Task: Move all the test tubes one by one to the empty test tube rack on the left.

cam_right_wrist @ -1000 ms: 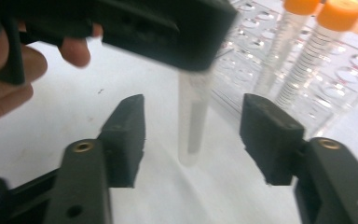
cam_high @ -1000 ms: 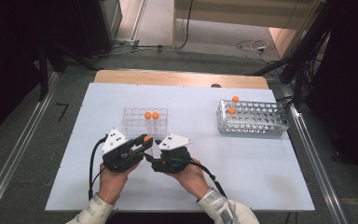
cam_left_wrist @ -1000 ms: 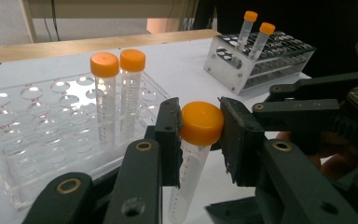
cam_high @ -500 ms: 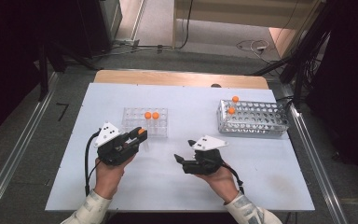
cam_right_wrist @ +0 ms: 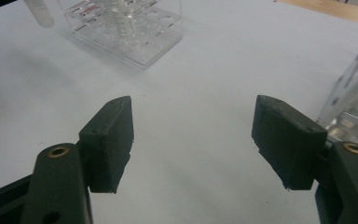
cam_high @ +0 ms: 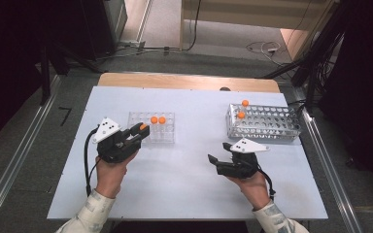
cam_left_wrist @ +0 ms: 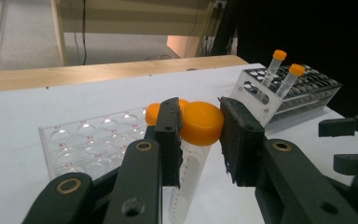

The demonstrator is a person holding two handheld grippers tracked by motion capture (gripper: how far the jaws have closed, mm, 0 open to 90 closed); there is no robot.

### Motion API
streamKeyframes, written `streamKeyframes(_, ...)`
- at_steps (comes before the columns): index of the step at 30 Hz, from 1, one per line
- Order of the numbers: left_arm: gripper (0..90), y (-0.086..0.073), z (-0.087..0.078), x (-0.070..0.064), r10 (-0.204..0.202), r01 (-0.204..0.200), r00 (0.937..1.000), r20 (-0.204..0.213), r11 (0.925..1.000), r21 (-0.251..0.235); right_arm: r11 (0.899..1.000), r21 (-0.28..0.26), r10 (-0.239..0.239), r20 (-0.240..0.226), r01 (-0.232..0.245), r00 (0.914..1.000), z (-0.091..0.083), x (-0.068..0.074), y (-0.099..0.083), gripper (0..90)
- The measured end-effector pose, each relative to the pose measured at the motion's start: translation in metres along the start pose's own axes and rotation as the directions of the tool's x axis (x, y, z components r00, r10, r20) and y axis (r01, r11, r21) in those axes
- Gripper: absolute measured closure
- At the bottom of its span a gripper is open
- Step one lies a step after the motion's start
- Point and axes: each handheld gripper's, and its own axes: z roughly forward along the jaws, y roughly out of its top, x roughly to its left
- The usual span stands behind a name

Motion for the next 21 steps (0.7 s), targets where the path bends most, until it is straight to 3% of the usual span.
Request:
streamKeyframes(8, 69.3, 0.016, 0.002, 0.004, 0.006, -0.006, 0.9996, -0.028, 0.9999, -0.012, 0.999, -0.013, 0.038, 0.034, -0.037, 0.9987, -0.011, -0.016, -0.006, 28.2)
streamKeyframes(21, 69.4, 0.037, 0.020, 0.011, 0.025, -0.027, 0.9961, -0.085, 0.9994, -0.020, 0.999, -0.018, 0.048, 0.040, -0.047, 0.9980, -0.014, -0.020, -0.008, 28.3)
